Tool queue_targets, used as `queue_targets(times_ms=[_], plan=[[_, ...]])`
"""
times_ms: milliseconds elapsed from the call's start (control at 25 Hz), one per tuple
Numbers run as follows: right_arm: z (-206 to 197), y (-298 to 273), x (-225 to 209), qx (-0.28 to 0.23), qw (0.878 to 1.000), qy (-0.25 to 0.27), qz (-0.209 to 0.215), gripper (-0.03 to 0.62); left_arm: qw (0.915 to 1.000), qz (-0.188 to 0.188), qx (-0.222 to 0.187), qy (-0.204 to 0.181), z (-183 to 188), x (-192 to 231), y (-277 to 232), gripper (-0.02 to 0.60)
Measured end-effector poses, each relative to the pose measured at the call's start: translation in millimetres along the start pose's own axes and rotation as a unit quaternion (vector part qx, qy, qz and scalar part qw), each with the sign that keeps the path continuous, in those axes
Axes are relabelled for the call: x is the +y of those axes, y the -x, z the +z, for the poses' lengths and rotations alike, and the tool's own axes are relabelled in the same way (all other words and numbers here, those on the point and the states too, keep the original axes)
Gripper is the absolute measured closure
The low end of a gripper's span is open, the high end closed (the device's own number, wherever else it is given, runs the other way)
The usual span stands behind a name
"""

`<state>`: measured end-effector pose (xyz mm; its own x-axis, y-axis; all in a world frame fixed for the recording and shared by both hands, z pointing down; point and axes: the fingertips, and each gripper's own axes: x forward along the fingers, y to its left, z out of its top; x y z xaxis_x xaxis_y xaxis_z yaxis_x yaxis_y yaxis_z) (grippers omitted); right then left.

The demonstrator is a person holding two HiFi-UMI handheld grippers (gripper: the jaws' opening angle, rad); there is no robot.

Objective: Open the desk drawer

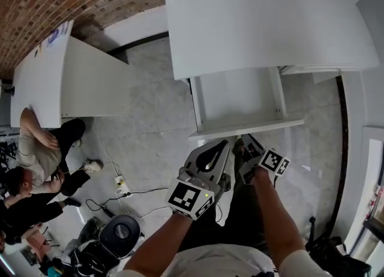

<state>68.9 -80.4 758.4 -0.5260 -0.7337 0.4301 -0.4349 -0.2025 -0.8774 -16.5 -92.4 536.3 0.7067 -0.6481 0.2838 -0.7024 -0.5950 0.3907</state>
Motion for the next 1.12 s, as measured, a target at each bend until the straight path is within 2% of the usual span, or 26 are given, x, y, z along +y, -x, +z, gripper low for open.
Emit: queue_targets(times_ms=[840, 1120], plan=[[-29, 35, -12, 0.005, 1.000, -0.023, -0.007, 0.514, 1.0000, -0.006, 0.002, -0.007, 2, -19, 14, 0.572], [-38, 56, -7, 0.026, 0.999, -0.021, -0.028, 0.514, 0.9999, -0.008, 0.006, 0.004, 0, -24, 23, 0.572]])
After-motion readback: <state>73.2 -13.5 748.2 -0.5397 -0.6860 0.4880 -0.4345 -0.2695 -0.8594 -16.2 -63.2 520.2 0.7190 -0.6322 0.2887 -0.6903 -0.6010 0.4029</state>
